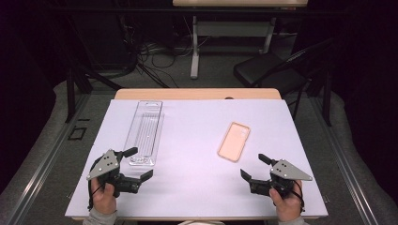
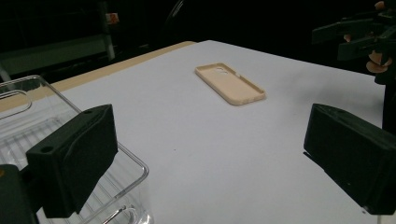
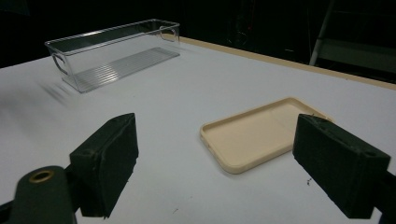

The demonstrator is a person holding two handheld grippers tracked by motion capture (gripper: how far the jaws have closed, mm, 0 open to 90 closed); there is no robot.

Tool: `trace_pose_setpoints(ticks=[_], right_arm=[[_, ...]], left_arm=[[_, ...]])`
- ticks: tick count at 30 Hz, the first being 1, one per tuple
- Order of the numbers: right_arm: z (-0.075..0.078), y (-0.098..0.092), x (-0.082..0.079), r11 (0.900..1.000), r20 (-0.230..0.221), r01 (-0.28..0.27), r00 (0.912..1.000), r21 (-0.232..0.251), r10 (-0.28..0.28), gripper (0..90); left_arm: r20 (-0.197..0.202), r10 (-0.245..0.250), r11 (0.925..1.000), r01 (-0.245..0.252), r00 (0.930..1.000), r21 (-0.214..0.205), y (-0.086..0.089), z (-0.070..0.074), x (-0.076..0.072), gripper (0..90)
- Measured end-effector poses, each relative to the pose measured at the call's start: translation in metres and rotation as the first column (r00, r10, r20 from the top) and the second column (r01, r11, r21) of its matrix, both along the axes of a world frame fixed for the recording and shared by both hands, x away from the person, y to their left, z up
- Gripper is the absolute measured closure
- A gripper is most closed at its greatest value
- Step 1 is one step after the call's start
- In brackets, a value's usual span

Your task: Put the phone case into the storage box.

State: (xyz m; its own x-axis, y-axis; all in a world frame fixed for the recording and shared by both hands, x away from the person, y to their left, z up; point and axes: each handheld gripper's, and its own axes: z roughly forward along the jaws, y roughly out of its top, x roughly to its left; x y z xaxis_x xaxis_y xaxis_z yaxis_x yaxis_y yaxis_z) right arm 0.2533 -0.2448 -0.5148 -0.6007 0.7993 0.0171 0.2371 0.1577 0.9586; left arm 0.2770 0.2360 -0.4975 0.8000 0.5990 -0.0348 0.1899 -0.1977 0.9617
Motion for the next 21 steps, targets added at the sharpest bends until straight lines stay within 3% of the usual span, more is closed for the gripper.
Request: trace_pose_setpoints(ticks=[6,11,17,21], right_arm=[[-0.002,0.0,0.001,1.0,-0.028,0.002,0.9996,0.005,-0.001,13.9],[0.001,0.0,0.003,0.9999,-0.043,-0.007,0.9991,-0.008,0.006,14.2],[0.003,-0.002,0.009,0.9997,-0.07,-0.011,0.9975,-0.023,0.009,14.3],[-0.001,-0.004,0.013,0.9984,-0.141,0.003,0.9899,-0.056,-0.011,15.0]], left_arm=[[0.0,0.005,0.9999,-0.005,1.0,-0.012,0.001,0.001,0.001,3.0],[-0.017,-0.014,0.9999,0.014,0.9998,0.002,0.0,-0.001,0.002,3.1],[-0.031,0.0,0.9999,0.0,0.9995,0.014,-0.001,-0.002,0.002,3.1],[-0.051,0.012,0.9997,-0.011,0.9986,0.021,0.0,-0.003,0.004,3.1]])
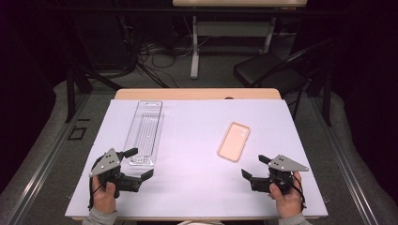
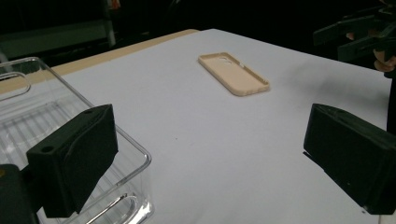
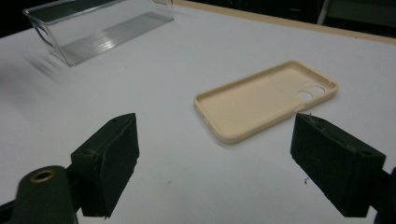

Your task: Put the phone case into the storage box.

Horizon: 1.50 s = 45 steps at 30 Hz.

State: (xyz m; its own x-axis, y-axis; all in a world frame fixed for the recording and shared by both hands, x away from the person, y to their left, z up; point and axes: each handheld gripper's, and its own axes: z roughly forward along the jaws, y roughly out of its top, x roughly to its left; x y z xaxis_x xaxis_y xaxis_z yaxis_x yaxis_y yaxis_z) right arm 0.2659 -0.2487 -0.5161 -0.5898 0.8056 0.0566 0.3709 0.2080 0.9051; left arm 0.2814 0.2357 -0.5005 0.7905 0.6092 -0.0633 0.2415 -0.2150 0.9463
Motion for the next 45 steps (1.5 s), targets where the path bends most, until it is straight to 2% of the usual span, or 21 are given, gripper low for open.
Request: trace_pose_setpoints(ticks=[1,3,9,11,13,15,18,21,22,26,28,32,35,37,38,39,41,42,45], right_arm=[[-0.001,0.0,0.0,0.9999,-0.018,0.004,0.9998,-0.013,-0.004,15.0],[-0.001,0.0,0.002,0.9998,-0.046,0.003,0.9989,-0.022,-0.004,14.7],[-0.002,-0.002,0.006,0.9985,-0.083,0.023,0.9962,-0.051,-0.027,14.9],[-0.003,-0.003,0.007,0.9985,-0.102,0.024,0.9944,-0.05,-0.029,14.8],[-0.004,-0.003,0.008,0.9977,-0.116,0.029,0.9926,-0.061,-0.036,14.9],[-0.004,-0.004,0.008,0.9974,-0.122,0.026,0.9919,-0.067,-0.034,14.6],[-0.003,-0.004,0.008,0.9965,-0.137,0.031,0.9897,-0.078,-0.041,14.5],[-0.001,-0.004,0.008,0.9955,-0.149,0.032,0.9877,-0.089,-0.045,14.4],[-0.001,-0.003,0.009,0.996,-0.157,0.034,0.9865,-0.082,-0.047,14.3],[0.0,-0.003,0.013,0.9956,-0.169,0.043,0.984,-0.084,-0.057,14.3],[0.001,-0.002,0.019,0.9941,-0.194,0.048,0.9788,-0.097,-0.066,14.2],[0.002,0.0,0.025,0.9917,-0.225,0.039,0.9722,-0.123,-0.066,14.2],[0.004,0.001,0.029,0.9914,-0.241,0.032,0.9684,-0.126,-0.062,14.2],[0.004,0.001,0.033,0.9912,-0.254,0.027,0.9653,-0.13,-0.06,14.2],[0.005,0.001,0.034,0.9909,-0.259,0.029,0.9638,-0.131,-0.063,14.2],[0.005,0.001,0.034,0.9909,-0.259,0.029,0.9638,-0.131,-0.063,14.2],[0.007,0.002,0.04,0.9904,-0.272,0.02,0.9605,-0.137,-0.057,14.2],[0.008,0.003,0.042,0.9901,-0.281,0.018,0.9581,-0.139,-0.057,14.2],[0.01,0.003,0.046,0.9903,-0.292,0.014,0.9548,-0.138,-0.054,14.2]], left_arm=[[-0.018,0.011,0.9999,-0.011,0.9998,0.002,0.0,-0.001,0.001,3.1],[-0.029,0.018,0.9998,-0.018,0.9994,0.004,0.0,-0.001,0.001,3.1],[-0.047,0.041,0.9989,-0.04,0.9981,0.024,0.002,-0.001,0.003,3.1],[-0.073,0.066,0.9976,-0.064,0.9951,0.027,0.002,-0.001,0.006,3.1],[-0.081,0.081,0.9966,-0.079,0.9934,0.021,0.003,-0.001,0.007,3.1],[-0.089,0.083,0.9965,-0.082,0.9926,0.02,0.003,0.0,0.008,3.1],[-0.125,0.083,0.9965,-0.083,0.9887,0.003,0.002,0.0,0.009,3.1],[-0.166,0.085,0.9964,-0.085,0.9825,0.008,0.003,0.003,0.012,3.1],[-0.166,0.085,0.9964,-0.085,0.9825,0.008,0.003,0.003,0.012,3.1],[-0.208,0.112,0.9934,-0.115,0.9716,-0.001,0.004,0.007,0.018,3.1],[-0.235,0.119,0.9925,-0.122,0.9647,0.002,0.005,0.012,0.023,3.1],[-0.25,0.12,0.9926,-0.122,0.9608,0.008,0.006,0.016,0.027,3.1],[-0.288,0.109,0.9937,-0.111,0.9514,0.007,0.008,0.017,0.033,3.1],[-0.294,0.109,0.9937,-0.112,0.9497,0.008,0.008,0.018,0.035,3.1],[-0.308,0.11,0.9937,-0.112,0.9451,0.012,0.01,0.019,0.039,3.1],[-0.308,0.11,0.9937,-0.112,0.9451,0.012,0.01,0.019,0.039,3.1],[-0.322,0.119,0.9926,-0.12,0.9391,0.018,0.011,0.022,0.045,3.0],[-0.322,0.119,0.9926,-0.12,0.9391,0.018,0.011,0.022,0.045,3.1],[-0.35,0.133,0.9911,-0.129,0.9274,0.033,0.011,0.024,0.052,3.1]])
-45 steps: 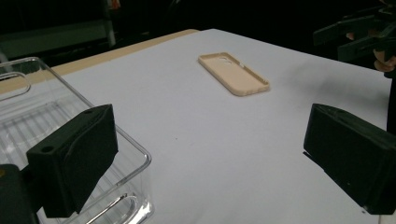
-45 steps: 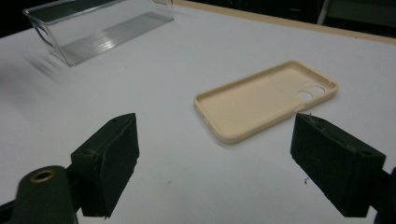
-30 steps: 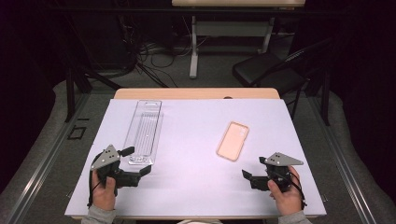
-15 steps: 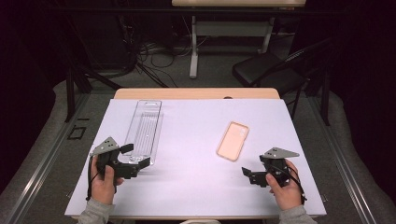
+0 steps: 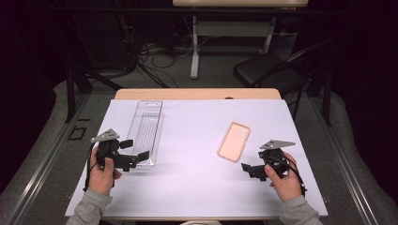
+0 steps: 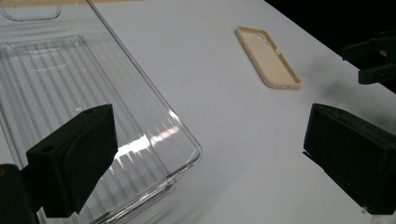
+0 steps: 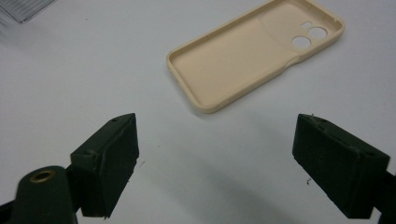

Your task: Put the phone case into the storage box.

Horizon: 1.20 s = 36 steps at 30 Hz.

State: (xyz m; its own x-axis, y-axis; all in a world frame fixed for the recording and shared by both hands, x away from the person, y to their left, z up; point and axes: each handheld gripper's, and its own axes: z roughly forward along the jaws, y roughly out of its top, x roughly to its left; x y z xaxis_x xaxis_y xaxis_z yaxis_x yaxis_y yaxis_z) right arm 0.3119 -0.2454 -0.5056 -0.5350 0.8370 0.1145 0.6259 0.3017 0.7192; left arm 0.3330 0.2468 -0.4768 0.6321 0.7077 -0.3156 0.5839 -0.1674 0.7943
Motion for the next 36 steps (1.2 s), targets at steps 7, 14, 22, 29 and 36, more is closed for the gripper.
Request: trace_pose_setpoints(ticks=[7,14,22,29,36], right_arm=[[0.005,0.0,0.016,0.9999,-0.048,-0.001,0.9988,-0.014,0.0,14.2],[0.009,-0.002,0.027,0.9999,-0.09,0.012,0.9959,0.0,-0.012,14.2],[0.014,-0.001,0.039,0.9999,-0.123,0.008,0.9924,-0.011,-0.01,13.8],[0.018,0.003,0.047,0.999,-0.121,0.012,0.9925,-0.043,-0.017,13.8],[0.02,0.012,0.056,0.9964,-0.134,-0.011,0.991,-0.084,0.0,13.4]], left_arm=[[-0.058,-0.01,0.9999,0.011,0.9982,0.011,-0.001,0.0,0.017,3.1],[-0.111,0.001,0.9988,0.004,0.9938,0.049,-0.009,0.002,0.028,3.1],[-0.138,0.005,0.9964,0.007,0.9905,0.085,-0.016,0.008,0.04,3.1],[-0.145,0.005,0.994,0.011,0.9895,0.109,-0.022,0.014,0.05,3.1],[-0.151,-0.009,0.9898,0.03,0.9885,0.14,-0.03,0.016,0.058,5.5]])
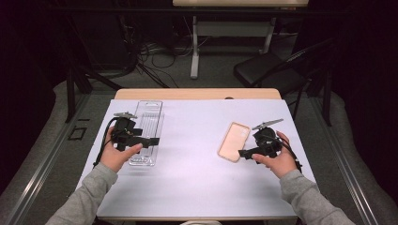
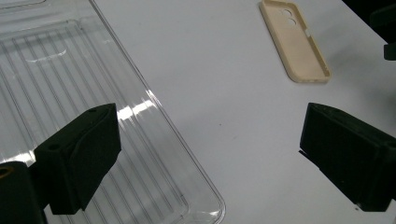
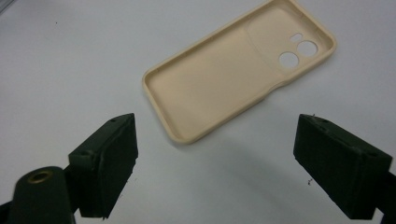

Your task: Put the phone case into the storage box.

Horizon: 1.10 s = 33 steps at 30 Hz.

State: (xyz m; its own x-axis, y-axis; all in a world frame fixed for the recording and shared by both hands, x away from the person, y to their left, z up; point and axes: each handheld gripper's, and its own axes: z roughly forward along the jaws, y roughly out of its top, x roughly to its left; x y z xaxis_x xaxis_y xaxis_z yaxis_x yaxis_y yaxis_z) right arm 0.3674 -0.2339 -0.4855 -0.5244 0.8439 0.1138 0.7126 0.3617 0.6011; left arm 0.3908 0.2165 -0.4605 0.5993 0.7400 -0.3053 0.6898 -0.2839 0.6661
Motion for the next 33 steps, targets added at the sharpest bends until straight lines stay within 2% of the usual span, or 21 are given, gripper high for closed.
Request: trace_pose_setpoints(ticks=[3,5,13,18,25,29,33], right_arm=[[0.0,0.002,0.002,0.9999,-0.005,-0.003,1.0,-0.012,0.003,13.4],[0.001,0.005,0.006,0.9993,-0.004,-0.003,1.0,-0.038,0.003,13.4],[0.005,0.009,0.016,0.9979,-0.011,-0.014,0.9998,-0.063,0.013,13.4],[0.008,0.017,0.019,0.9943,-0.004,-0.071,0.9975,-0.08,0.071,13.4],[0.006,0.024,0.025,0.9864,-0.038,-0.122,0.9923,-0.111,0.118,16.7],[0.005,0.028,0.029,0.9829,-0.033,-0.138,0.9902,-0.121,0.135,18.3],[0.007,0.031,0.031,0.9733,-0.031,-0.17,0.9855,-0.154,0.167,22.0]], left_arm=[[-0.009,0.001,0.9998,0.0,1.0,0.019,-0.002,0.001,0.004,5.7],[-0.014,0.004,0.9994,-0.004,0.9999,0.035,-0.004,0.003,0.009,5.7],[-0.015,-0.001,0.9979,0.002,0.9999,0.065,-0.01,0.009,0.018,5.7],[-0.013,-0.004,0.997,0.005,0.9999,0.078,-0.015,0.012,0.023,5.7],[-0.014,-0.006,0.9965,0.007,0.9999,0.083,-0.019,0.013,0.027,5.8],[-0.017,-0.005,0.9965,0.006,0.9998,0.083,-0.02,0.013,0.029,6.2],[-0.018,-0.009,0.9963,0.01,0.9998,0.086,-0.021,0.014,0.03,6.9]])
